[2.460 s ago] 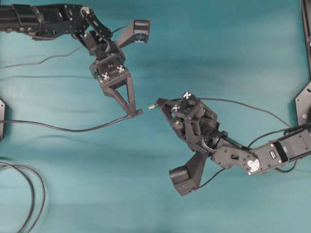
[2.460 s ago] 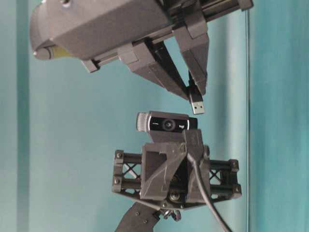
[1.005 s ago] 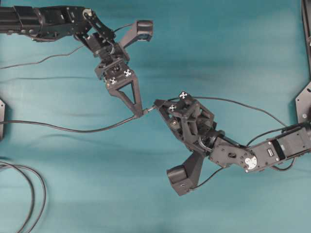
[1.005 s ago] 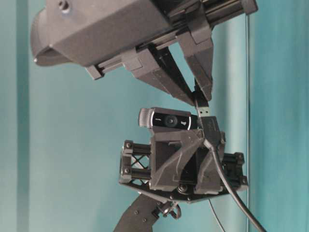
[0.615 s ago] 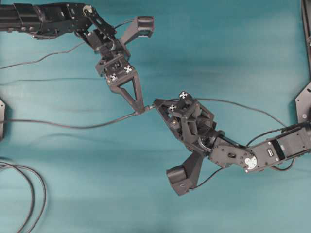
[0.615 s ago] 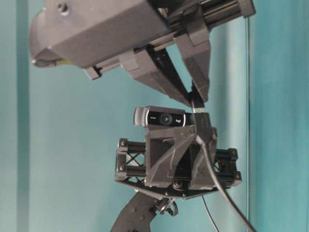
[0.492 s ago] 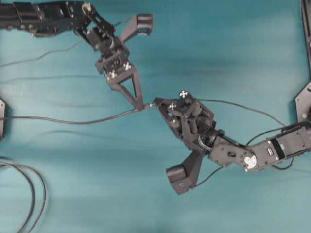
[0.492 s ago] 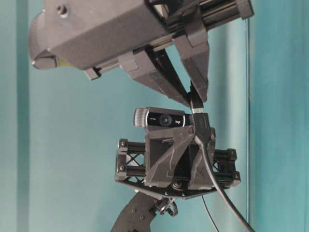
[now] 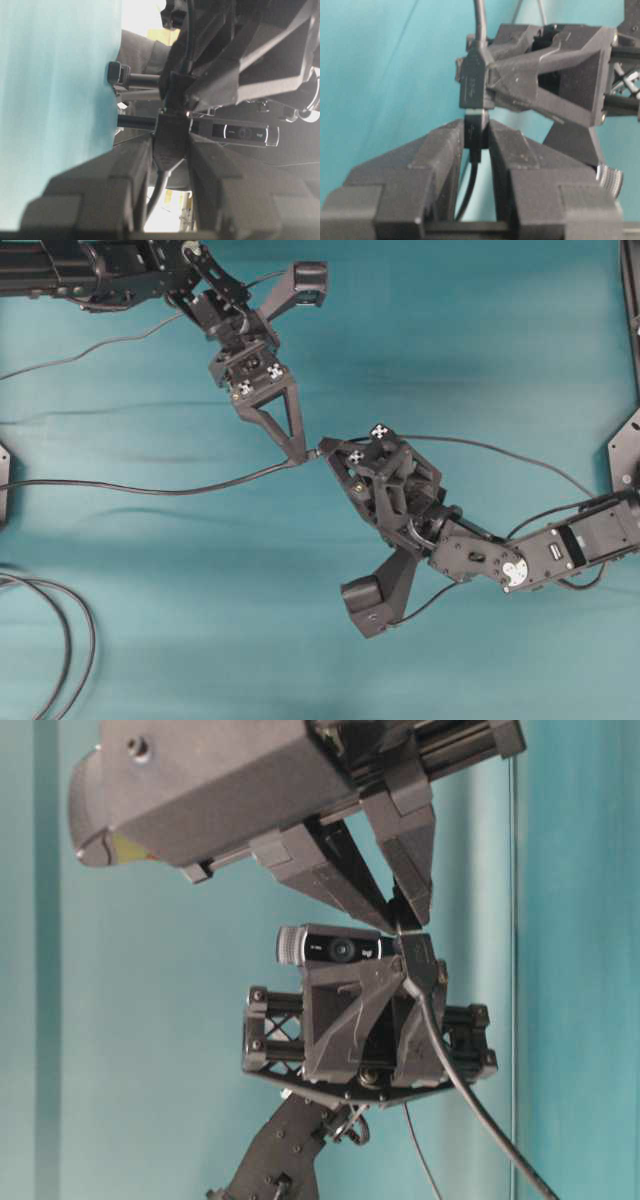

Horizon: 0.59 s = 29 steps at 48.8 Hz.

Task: Insert the USB using both arms.
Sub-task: 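Push the right gripper's plug into the left gripper's socket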

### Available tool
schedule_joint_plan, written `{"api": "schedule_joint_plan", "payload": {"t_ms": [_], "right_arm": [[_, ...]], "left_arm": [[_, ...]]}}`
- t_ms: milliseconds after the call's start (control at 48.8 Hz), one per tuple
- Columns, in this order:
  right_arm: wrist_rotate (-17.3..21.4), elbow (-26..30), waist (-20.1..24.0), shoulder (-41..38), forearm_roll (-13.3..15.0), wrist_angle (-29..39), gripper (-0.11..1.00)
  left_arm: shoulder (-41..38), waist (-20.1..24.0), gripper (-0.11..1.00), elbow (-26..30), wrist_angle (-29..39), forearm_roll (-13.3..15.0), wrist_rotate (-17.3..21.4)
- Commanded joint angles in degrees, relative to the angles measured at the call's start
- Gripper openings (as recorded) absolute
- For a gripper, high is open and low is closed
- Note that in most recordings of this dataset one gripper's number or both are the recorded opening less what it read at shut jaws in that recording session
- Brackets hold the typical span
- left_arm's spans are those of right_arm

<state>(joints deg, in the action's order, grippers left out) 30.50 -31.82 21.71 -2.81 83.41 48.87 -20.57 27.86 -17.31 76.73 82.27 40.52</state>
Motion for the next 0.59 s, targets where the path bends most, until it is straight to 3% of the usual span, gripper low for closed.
{"api": "schedule_joint_plan", "payload": {"t_ms": [0, 308, 574], "right_arm": [[0.18, 1.93, 0.88, 0.70, 0.53, -1.41, 0.19], [1.41, 0.35, 0.18, 0.70, 0.35, -0.35, 0.19], [12.13, 0.35, -1.93, 0.79, -1.49, 0.53, 0.19]], "left_arm": [[0.79, 0.79, 0.23, 2.90, -0.79, 0.79, -1.14], [1.14, 0.79, 0.23, 2.46, -0.62, 0.79, -1.32], [1.32, 0.18, 0.23, 2.20, -0.35, 0.79, -1.67]]}}
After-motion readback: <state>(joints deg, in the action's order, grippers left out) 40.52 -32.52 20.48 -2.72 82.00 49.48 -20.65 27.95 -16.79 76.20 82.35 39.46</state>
